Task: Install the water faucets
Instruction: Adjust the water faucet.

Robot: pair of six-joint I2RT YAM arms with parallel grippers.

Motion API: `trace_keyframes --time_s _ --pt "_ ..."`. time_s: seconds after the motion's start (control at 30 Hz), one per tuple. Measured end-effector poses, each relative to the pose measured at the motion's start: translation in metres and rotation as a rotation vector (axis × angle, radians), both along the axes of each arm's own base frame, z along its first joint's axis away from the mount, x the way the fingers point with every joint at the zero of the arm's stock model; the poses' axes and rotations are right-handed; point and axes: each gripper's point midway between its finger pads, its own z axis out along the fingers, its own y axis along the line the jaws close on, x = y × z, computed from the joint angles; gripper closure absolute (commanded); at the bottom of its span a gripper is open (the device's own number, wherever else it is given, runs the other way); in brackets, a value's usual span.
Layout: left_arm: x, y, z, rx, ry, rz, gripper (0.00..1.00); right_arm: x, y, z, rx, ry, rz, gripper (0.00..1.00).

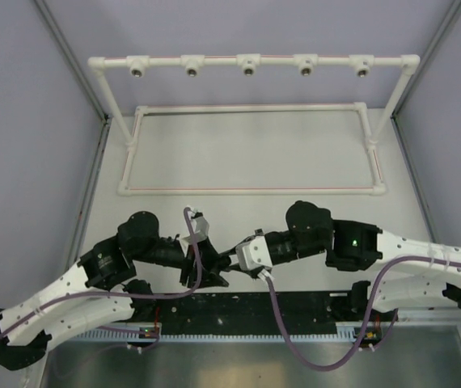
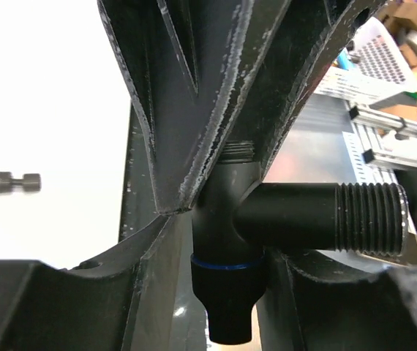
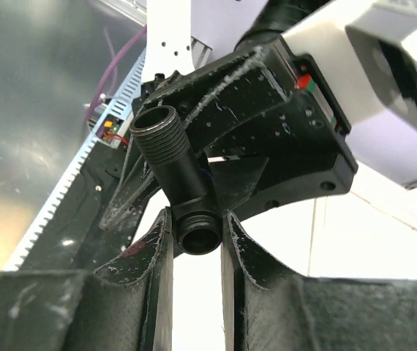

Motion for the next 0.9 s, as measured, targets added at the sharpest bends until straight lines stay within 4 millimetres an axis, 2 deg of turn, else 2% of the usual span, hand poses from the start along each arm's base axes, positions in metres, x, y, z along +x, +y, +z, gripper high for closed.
trace_keyframes --time_s 0.33,0.53,0.7,0.9 --pt "0.021 0.008 0.016 -0.05 -0.189 0.109 0.53 0.008 0.007 0.011 0.02 0.32 -0.114 1.0" --pt "0.035 0.013 0.019 -0.049 -0.276 0.176 0.56 0.017 0.014 0.008 -0.016 0.538 -0.201 1.0" --pt "0.042 0.017 0.014 -0.02 -0.322 0.201 0.65 0.024 0.024 0.015 -0.067 0.678 -0.276 1.0" --pt "0.048 0.018 0.011 0.013 -0.343 0.219 0.76 0.03 0.028 0.018 -0.107 0.746 -0.341 1.0"
